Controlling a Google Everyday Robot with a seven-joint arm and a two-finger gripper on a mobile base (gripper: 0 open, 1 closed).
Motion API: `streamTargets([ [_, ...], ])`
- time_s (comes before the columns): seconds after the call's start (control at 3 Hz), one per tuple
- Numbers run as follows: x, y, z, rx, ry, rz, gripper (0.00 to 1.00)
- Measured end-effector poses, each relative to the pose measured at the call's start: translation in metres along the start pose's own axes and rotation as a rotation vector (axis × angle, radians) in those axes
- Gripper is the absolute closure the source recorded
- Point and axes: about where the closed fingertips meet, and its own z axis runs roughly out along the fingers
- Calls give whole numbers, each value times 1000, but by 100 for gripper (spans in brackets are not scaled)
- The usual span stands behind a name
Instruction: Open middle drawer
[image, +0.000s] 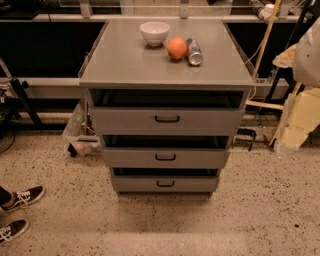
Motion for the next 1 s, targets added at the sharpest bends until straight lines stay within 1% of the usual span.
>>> streamTargets([
  [0.33,0,0,0,0,0,0,0],
  [0.67,-6,1,15,2,-7,1,0],
  [1.0,-19,12,56,-46,-15,-21,0],
])
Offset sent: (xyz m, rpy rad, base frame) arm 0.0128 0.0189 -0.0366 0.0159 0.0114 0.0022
